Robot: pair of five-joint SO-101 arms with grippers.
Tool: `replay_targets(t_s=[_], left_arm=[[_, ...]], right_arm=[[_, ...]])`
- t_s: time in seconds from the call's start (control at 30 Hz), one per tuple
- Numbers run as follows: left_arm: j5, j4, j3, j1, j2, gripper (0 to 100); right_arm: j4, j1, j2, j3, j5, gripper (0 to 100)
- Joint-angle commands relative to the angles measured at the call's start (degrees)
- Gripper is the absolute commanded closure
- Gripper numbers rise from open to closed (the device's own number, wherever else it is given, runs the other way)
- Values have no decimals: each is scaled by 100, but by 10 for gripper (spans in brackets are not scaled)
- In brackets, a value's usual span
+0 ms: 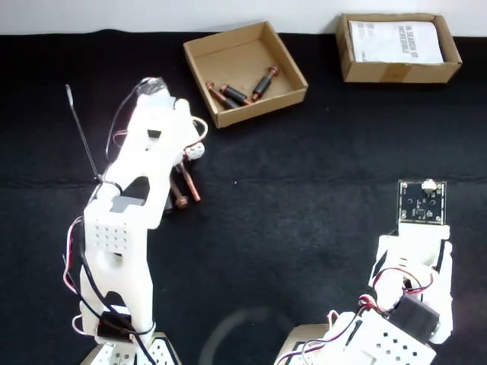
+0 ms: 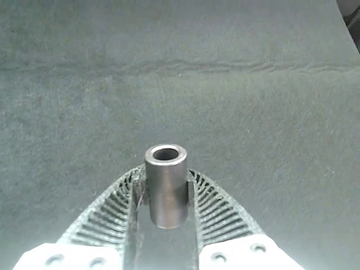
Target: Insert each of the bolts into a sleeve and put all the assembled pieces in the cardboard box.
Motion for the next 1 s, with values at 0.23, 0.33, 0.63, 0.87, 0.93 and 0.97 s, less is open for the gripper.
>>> replay_targets(t_s=[0.23, 0.33, 0.63, 0.87, 0.93, 0.97], left_arm=[[-1363, 53, -567, 1015, -330, 992], [-2198, 123, -892, 1305, -857, 992], [-3112, 105, -1244, 1745, -2853, 992], [-2409, 264, -1024, 1807, -4541, 992], [-2391, 360, -716, 1807, -5033, 992], [-2391, 369, -488, 1807, -5305, 992]], right_arm=[[-963, -444, -40, 136, -9, 991], [-1051, -892, -40, 207, -44, 991], [-1077, -2088, -92, 453, -62, 991], [-2237, -3169, -101, 435, -1969, 991], [-2633, -3389, -101, 435, -2646, 991], [-2800, -3530, -101, 435, -2927, 991]])
